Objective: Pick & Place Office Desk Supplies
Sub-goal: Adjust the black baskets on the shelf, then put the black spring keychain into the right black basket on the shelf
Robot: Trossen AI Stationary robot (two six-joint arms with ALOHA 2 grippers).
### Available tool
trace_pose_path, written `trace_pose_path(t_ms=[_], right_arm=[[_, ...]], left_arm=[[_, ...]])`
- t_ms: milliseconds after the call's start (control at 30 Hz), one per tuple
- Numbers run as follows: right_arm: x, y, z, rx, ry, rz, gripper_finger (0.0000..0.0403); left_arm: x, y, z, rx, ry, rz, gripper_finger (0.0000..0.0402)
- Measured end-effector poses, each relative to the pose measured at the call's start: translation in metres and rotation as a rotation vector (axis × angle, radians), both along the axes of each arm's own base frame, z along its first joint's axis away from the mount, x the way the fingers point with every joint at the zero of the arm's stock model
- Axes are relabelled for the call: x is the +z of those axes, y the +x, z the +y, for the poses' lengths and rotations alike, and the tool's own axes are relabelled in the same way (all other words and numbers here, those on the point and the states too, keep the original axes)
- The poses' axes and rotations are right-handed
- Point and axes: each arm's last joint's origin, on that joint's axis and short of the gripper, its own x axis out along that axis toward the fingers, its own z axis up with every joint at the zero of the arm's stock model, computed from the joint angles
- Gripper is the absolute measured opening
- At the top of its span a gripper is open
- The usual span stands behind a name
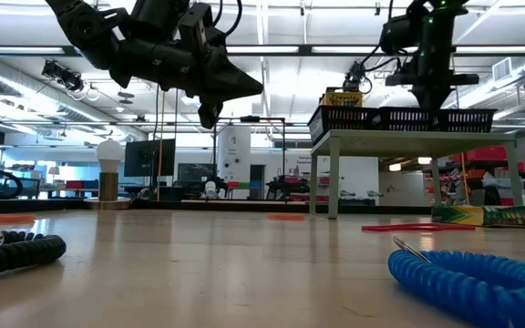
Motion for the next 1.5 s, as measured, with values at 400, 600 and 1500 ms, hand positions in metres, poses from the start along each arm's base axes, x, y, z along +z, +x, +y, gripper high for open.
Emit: trace_pose_path(t_ms=[400, 600, 1500], right_arm=[[0.03, -0.013, 0.032, 0.185, -0.142, -0.048, 0.0008], [0.037, -0.007, 0.08, 0.448, -0.298, -0.373, 0.0004], [-0.074, 0.009, 0.198, 0.997, -0.304, -0.507, 0.0006]], left_arm=[[0.0, 0.0, 0.001, 0.038, -0.027, -0.002, 0.001], [0.0, 0.0, 0.0, 0.063, -0.028, 0.001, 0.0011], [-0.012, -0.026, -0.17, 0.086, -0.247, 0.798, 0.0037]])
